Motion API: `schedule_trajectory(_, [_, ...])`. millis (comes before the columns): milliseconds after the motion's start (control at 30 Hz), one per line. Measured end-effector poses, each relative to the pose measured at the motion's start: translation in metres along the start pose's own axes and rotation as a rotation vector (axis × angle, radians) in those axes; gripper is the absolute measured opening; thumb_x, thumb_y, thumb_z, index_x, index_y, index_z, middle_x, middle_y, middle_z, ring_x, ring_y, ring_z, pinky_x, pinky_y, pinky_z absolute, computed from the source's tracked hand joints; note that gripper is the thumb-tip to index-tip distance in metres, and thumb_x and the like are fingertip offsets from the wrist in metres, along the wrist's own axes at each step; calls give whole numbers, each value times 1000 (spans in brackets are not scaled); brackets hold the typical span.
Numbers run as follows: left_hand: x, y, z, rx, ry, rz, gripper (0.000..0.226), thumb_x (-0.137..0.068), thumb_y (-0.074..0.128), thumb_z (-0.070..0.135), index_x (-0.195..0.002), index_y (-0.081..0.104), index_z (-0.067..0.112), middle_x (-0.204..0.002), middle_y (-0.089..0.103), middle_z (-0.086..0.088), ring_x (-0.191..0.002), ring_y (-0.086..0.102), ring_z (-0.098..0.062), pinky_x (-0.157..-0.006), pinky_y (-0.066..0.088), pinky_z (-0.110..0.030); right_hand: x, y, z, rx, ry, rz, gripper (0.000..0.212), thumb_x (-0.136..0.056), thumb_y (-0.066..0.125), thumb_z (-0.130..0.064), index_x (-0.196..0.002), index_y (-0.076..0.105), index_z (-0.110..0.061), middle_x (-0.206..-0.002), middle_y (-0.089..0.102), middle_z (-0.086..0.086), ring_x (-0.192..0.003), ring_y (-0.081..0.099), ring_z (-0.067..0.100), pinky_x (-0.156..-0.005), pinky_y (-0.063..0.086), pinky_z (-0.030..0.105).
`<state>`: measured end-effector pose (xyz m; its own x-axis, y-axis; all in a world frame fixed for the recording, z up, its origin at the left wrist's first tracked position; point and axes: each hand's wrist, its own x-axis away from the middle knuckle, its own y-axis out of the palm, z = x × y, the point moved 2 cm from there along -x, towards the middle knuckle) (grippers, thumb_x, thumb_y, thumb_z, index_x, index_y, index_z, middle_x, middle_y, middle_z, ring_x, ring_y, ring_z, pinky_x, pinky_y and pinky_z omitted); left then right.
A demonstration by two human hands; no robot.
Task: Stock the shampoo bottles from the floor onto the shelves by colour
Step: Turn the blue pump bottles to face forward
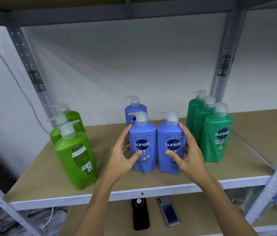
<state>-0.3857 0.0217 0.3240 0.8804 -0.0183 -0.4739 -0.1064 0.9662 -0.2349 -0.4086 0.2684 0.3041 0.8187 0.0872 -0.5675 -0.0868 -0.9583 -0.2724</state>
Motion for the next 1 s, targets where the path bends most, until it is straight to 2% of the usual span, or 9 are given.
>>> schedule_trajectory(67, [-2, 0, 0, -9, 16, 2, 87, -82, 81, 4, -151, 35, 31, -145, 55, 14, -132, 55, -13, -105, 47, -25, -2, 0, 0, -3, 2, -5, 89, -82, 80, -43, -155, 30, -40, -152, 43, -12, -134, 53, 21, -107, 47, 53])
schedule_trajectory(233, [-13, 0, -7, -28, 35, 50, 86, -82, 80, -1, -151, 36, 22, -144, 56, 10, -130, 56, -10, -100, 45, -18, -5, 2, 4, -96, 22, -11, 89, -82, 83, -19, -154, 31, -31, -158, 40, -4, -139, 50, 23, -109, 46, 54])
schedule_trajectory(300, [-18, 0, -11, -20, 13, 73, 85, -82, 80, -2, -150, 36, 23, -143, 57, 10, -128, 58, -9, -98, 46, -17, -6, 2, 7, -126, 38, -29, 90, -82, 83, -15, -153, 31, -32, -159, 39, -1, -139, 49, 24, -109, 47, 54])
schedule_trajectory(400, [-26, -2, -18, -34, 8, 89, 84, -84, 78, -3, -151, 35, 23, -143, 57, 13, -129, 57, -10, -98, 46, -17, -6, 1, 10, -144, 45, -35, 90, -82, 85, -19, -153, 31, -34, -159, 38, 0, -140, 48, 25, -108, 47, 53])
schedule_trajectory(467, [-32, -4, -23, -38, 3, 94, 85, -84, 77, -3, -153, 34, 22, -144, 56, 7, -131, 56, -14, -101, 47, -21, -6, 0, 13, -149, 51, -33, 92, -81, 85, -23, -154, 30, -34, -159, 38, 0, -140, 48, 26, -108, 47, 52])
schedule_trajectory(567, [-40, -5, -30, -25, -15, 103, 86, -84, 77, -4, -154, 33, 20, -144, 56, 2, -130, 57, -17, -101, 49, -24, -7, 1, 16, -175, 50, -52, 93, -81, 85, -17, -153, 31, -36, -159, 37, 0, -141, 47, 24, -110, 46, 51])
schedule_trajectory(800, [-51, -4, -36, 30, -51, 106, 86, -85, 73, -8, -155, 31, 19, -144, 55, -1, -127, 59, -12, -99, 49, -20, -8, -2, 15, -182, 35, -89, 93, -79, 84, -14, -152, 31, -39, -159, 38, 1, -138, 50, 22, -109, 48, 48])
schedule_trajectory(1000, [-51, -4, -36, 49, -53, 108, 85, -85, 73, -9, -153, 34, 22, -142, 55, -3, -124, 59, -8, -95, 50, -19, -7, -5, 11, -83, -10, -76, 95, -79, 85, -17, -154, 29, -36, -155, 43, 1, -130, 57, 21, -106, 50, 47])
